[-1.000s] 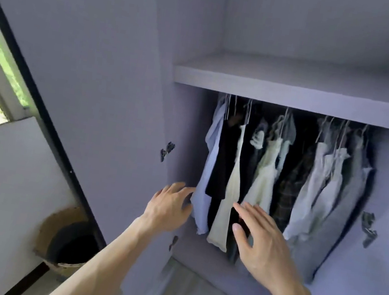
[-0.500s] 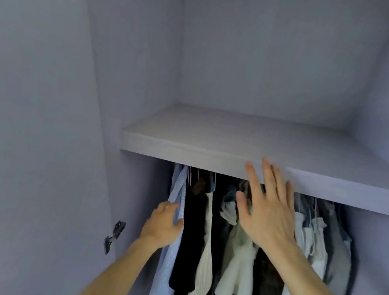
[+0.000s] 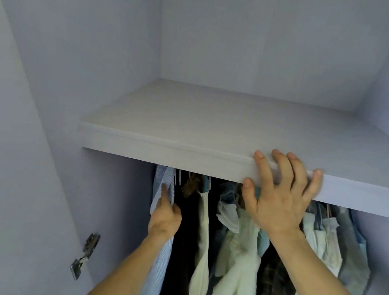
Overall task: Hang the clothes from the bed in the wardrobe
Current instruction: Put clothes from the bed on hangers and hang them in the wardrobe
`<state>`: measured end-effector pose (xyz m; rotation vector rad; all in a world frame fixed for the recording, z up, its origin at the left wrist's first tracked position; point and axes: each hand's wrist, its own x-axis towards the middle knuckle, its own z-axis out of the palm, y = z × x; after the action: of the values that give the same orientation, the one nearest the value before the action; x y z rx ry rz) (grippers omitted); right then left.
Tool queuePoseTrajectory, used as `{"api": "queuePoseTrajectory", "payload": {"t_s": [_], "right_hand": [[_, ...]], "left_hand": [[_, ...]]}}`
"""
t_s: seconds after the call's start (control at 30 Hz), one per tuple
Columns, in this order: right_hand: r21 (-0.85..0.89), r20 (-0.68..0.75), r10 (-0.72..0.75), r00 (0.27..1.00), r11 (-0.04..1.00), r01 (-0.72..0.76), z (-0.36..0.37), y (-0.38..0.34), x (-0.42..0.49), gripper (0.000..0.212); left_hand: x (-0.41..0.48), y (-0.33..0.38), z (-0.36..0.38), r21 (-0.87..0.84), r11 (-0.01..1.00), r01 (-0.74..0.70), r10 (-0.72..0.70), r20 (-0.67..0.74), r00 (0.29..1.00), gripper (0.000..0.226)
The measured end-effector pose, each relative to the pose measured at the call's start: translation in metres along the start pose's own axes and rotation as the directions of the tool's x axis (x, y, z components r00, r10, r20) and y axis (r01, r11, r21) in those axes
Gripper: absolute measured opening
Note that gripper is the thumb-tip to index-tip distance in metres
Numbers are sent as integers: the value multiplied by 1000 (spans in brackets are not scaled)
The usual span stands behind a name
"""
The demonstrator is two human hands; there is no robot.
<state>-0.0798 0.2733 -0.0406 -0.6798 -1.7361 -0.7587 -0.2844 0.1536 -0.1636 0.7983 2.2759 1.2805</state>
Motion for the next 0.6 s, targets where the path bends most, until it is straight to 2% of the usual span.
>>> {"api": "queuePoseTrajectory", "payload": {"t_s": [0.17, 0.23, 0.37, 0.47, 0.6], "right_hand": [[3, -28, -2, 1000, 1000, 2, 2, -2, 0, 53], [8, -24, -2, 1000, 1000, 2, 2, -2, 0, 53], [20, -5, 3, 1000, 1000, -3, 0, -1, 0, 53], [41, 15, 10, 1000, 999, -11, -2, -1, 0, 53], [33, 6, 11, 1000, 999, -11, 0, 0, -1, 54]], "left_hand": [[14, 5, -4, -185, 975, 123, -139, -75, 987, 59], [13, 5, -5, -155, 981, 120, -140, -122, 983, 54], [9, 1, -9, 14, 1000, 26, -23, -210, 977, 46], [5, 1, -19, 101, 994, 44, -19, -236, 971, 40], [6, 2, -31, -40, 999, 19, -26, -182, 983, 43]]}}
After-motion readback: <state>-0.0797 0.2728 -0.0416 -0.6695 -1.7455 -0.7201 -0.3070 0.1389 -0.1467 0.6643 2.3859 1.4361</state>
